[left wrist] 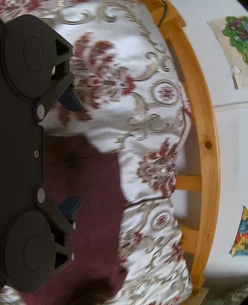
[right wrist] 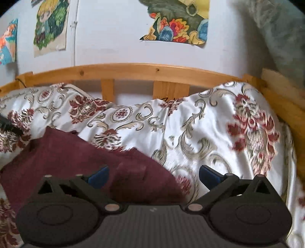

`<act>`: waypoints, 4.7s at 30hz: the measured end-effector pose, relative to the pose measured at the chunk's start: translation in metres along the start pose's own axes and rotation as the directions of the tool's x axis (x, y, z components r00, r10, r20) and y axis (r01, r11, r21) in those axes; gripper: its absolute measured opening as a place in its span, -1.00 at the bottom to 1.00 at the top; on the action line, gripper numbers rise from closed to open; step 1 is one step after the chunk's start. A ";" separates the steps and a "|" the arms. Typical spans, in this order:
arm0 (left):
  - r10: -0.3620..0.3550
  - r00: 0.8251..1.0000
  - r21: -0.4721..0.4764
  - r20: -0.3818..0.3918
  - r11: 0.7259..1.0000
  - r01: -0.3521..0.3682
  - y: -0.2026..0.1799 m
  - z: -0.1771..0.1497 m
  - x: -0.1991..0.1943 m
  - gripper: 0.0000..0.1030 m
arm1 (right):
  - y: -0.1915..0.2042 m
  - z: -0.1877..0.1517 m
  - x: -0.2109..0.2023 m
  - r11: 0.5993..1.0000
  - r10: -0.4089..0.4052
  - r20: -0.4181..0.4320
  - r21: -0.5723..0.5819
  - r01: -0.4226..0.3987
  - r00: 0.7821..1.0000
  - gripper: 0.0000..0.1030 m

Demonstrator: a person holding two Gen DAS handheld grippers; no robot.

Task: Fold small clothes

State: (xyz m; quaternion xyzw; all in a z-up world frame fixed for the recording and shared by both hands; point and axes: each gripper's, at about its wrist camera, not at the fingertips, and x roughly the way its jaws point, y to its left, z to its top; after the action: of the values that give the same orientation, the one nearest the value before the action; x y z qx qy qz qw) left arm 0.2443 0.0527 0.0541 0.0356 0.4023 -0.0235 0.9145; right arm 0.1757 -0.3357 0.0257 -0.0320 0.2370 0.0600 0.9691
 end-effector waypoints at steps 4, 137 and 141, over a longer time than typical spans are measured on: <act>-0.040 0.999 0.002 -0.002 0.999 0.040 0.003 -0.049 -0.017 0.97 | 0.012 -0.020 -0.002 0.999 0.053 -0.031 0.005 -0.053 0.998 1.00; -0.309 0.949 -0.262 0.062 0.913 0.314 0.039 -0.102 0.043 0.40 | 0.200 -0.119 -0.003 0.973 -0.217 0.042 -0.075 0.219 0.975 1.00; -0.277 0.958 -0.257 0.074 0.923 0.287 0.039 -0.102 0.039 0.16 | 0.200 -0.119 -0.003 0.974 -0.213 0.041 -0.072 0.216 0.976 1.00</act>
State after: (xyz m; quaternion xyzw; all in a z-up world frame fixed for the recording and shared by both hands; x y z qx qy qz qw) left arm 0.1984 0.0994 -0.0420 -0.1455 0.3861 -0.1015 0.9052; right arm 0.0926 -0.1491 -0.0852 -0.0932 0.2136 -0.0357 0.9718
